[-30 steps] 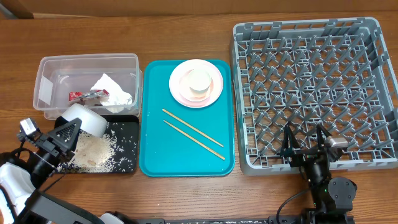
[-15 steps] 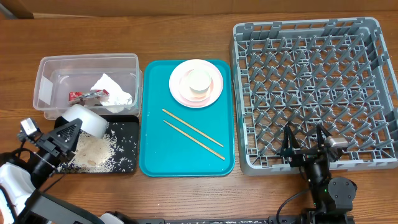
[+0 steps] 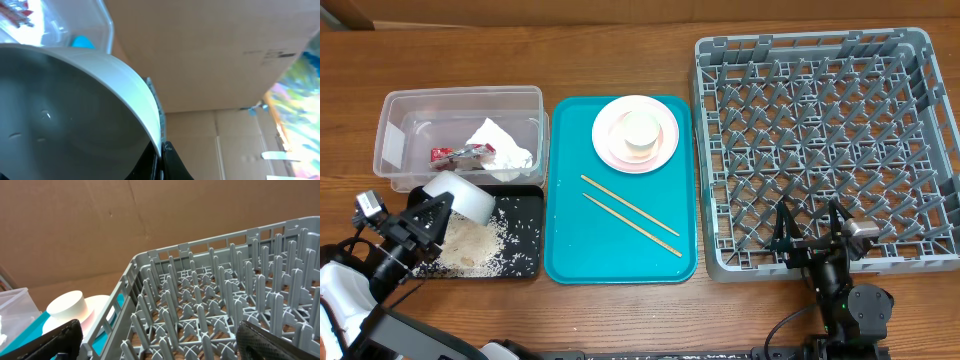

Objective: Sort waste into correct bins and load items into the dishwasher
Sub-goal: 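Tilt the bowl with the left gripper to dump rice onto the black tray, then return the empty bowl with the left gripper onto the teal tray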

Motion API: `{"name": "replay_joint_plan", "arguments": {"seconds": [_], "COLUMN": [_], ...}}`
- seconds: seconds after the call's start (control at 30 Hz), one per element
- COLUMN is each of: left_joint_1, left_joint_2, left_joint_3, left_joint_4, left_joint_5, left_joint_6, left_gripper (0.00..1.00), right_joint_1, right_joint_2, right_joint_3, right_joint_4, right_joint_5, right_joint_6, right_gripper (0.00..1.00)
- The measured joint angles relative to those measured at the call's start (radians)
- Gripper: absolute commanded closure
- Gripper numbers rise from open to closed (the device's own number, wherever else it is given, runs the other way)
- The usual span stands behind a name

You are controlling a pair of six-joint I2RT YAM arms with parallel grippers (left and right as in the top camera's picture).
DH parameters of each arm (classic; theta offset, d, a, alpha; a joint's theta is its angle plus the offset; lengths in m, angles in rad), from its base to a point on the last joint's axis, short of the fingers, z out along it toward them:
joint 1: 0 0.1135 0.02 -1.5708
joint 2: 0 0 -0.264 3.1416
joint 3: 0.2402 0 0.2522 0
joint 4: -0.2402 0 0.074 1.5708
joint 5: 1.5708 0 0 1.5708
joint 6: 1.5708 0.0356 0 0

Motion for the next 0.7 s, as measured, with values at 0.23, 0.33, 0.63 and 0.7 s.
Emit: {"name": "replay_joint_plan", "arguments": {"seconds": [0.23,0.33,0.63,0.7], "left_joint_1": [0.000,0.000,-0.117,-0.181], "left_joint_2": [0.000,0.000,-0.076,-0.105], "left_joint_3": [0.000,0.005,0.126,0.184], "left_joint_4": [-0.013,-0.019,0.003,0.005], "left_joint_5": [-0.153,-0.185,-0.338,-0.404], "left_joint_6": [-0.006,-0.024,-0.188,-0.246], "left_gripper": [0.96,0.96,0.96,0.96], "right_joint_1": [0.000,0.000,0.000,0.000], "right_joint_2": [0.000,0.000,0.000,0.000], "right_joint_3": [0.000,0.000,0.000,0.000], "right_joint_4": [0.000,0.000,0.000,0.000], "right_joint_5": [0.000,0.000,0.000,0.000], "right_joint_6": [0.000,0.000,0.000,0.000], "right_gripper": [0.00,0.00,0.00,0.00]}}
